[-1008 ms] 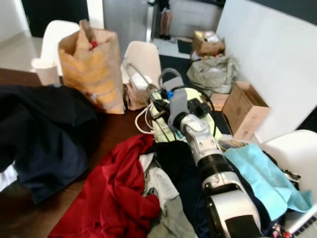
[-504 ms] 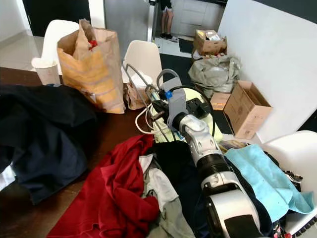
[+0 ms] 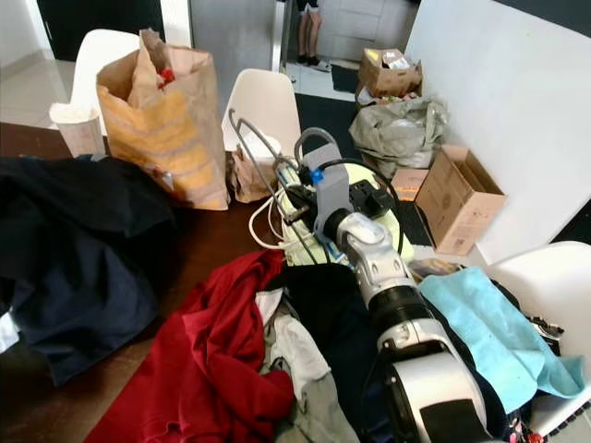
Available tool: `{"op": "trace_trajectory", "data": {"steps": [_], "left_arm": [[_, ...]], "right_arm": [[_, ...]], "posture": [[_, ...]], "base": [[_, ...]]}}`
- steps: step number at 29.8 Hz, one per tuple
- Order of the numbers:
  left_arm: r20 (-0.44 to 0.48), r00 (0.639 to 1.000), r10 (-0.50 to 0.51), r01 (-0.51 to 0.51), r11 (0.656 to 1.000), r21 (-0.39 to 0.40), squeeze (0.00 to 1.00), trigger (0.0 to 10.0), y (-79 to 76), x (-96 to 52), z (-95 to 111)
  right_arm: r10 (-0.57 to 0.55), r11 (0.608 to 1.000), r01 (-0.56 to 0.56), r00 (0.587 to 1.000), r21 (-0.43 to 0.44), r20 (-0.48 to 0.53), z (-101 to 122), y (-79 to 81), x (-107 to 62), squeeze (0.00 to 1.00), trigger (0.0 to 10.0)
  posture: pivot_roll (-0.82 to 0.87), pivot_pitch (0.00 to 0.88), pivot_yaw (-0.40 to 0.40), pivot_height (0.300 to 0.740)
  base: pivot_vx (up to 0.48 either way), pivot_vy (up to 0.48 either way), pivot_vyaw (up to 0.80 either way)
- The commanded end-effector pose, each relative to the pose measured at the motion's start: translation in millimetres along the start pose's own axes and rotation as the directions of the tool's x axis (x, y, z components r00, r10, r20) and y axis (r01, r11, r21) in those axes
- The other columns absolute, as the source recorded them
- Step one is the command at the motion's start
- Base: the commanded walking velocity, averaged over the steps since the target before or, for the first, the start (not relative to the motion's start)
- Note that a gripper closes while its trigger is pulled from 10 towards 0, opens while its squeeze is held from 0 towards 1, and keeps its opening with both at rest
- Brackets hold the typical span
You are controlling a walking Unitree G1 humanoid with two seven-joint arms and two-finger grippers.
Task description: Hang hanger
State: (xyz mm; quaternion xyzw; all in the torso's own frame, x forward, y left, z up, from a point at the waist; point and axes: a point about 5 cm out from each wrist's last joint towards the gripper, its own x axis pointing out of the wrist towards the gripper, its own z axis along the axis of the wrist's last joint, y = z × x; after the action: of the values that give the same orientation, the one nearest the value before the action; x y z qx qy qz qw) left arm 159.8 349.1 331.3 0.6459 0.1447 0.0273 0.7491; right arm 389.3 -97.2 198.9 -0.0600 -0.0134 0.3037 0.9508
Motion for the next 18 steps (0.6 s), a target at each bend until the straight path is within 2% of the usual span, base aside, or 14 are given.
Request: {"op": "trace_trajectory", "data": {"steps": [1, 4, 5, 17, 18], "left_arm": [[0.007, 1.000, 0.022, -0.023, 0.999, 0.034, 0.00, 10.0, 1.2, 4.7, 2], [0.028, 0.996, 0.082, -0.083, 0.996, 0.044, 0.00, 10.0, 6.0, 11.6, 3], [0.037, 0.995, 0.090, -0.091, 0.995, 0.043, 0.00, 0.0, 5.6, 13.9, 3], [0.103, 0.991, 0.084, -0.086, 0.996, 0.014, 0.00, 0.0, -1.4, 23.3, 11], [0.136, 0.985, 0.103, -0.101, 0.995, -0.025, 0.00, 0.0, 1.4, 22.5, 16]], "right_arm": [[-0.009, 1.000, 0.009, 1.000, -0.017, -0.006, 1, -3.9, -1.8, 0.00, 10.0], [-0.010, 1.000, 0.010, 1.000, -0.021, -0.005, 2, -4.4, -2.0, 0.00, 10.0], [-0.011, 1.000, 0.011, 1.000, -0.021, -0.005, 2, -4.6, -2.1, 0.00, 10.0], [-0.018, 1.000, 0.018, 1.000, -0.024, -0.007, 2, -6.0, -2.8, 0.00, 10.0], [-0.018, 1.000, 0.018, 1.000, -0.024, -0.007, 2, -6.0, -2.8, 0.00, 10.0]], "posture": [[0.20, 0.000, -0.157, 0.740], [0.20, 0.000, -0.152, 0.740], [0.19, 0.000, -0.151, 0.740], [0.19, 0.000, -0.151, 0.740], [0.19, 0.000, -0.151, 0.740]], "base": [[0.000, 0.000, 0.00], [0.000, 0.000, 0.00], [0.000, 0.000, 0.00], [0.000, 0.000, 0.00], [0.000, 0.000, 0.00]]}}
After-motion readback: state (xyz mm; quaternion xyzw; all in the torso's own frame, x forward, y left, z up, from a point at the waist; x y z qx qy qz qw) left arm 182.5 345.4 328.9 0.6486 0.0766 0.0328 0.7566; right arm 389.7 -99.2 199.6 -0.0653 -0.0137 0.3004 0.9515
